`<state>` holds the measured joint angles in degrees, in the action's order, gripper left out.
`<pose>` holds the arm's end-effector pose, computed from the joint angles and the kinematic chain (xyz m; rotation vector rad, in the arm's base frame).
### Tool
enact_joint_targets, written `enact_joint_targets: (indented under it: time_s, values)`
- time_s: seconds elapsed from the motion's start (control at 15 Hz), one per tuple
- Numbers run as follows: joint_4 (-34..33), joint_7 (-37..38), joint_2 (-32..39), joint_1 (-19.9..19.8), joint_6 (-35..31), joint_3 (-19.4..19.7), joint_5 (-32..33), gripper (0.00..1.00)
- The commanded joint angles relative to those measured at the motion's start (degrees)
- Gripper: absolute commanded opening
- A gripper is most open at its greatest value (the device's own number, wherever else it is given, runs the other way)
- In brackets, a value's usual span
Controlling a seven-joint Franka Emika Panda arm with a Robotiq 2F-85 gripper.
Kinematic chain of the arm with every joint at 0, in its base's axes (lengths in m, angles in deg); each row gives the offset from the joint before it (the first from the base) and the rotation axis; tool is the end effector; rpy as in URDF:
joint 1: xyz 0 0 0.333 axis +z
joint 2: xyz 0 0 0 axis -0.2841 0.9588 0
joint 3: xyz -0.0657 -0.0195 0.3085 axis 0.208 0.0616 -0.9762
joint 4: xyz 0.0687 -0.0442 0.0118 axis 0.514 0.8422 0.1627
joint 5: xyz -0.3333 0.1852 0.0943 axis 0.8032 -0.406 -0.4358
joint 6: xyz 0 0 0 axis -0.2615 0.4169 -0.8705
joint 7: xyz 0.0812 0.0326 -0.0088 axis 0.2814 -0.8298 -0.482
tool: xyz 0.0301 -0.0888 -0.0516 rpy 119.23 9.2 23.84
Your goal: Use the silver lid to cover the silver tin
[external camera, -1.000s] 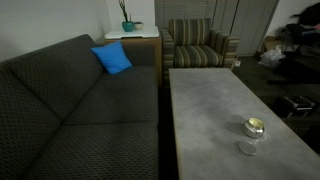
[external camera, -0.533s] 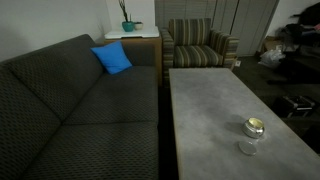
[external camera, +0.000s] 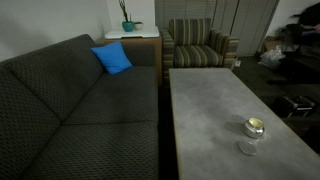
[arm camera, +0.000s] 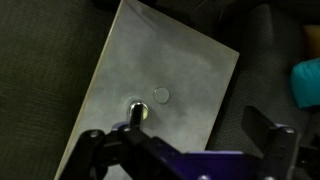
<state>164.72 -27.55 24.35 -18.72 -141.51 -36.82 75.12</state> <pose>0.5538 -0.1175 0.3707 -2.8538 -0.3370 0.3616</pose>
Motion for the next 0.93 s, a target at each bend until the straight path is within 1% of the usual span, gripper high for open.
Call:
enact_joint_targets:
  time_s: [0.0,0.13,0.47,0.67,0.87]
  values:
    - [-1.99,0.06,1.94,-3.10,0.82,-3.37,0.68,1.00]
    - [-3.76,-0.35,3.91,-3.42,1.38,-3.60,0.80,1.00]
    - [-4.21,-0.49,3.75,-3.57,1.89,-3.55,0.77,1.00]
    - [-3.87,9.54,5.57,-1.54,0.54,-5.91,0.78,1.00]
    - [-2.90,20.52,7.90,0.22,-3.89,-8.44,0.23,1.00]
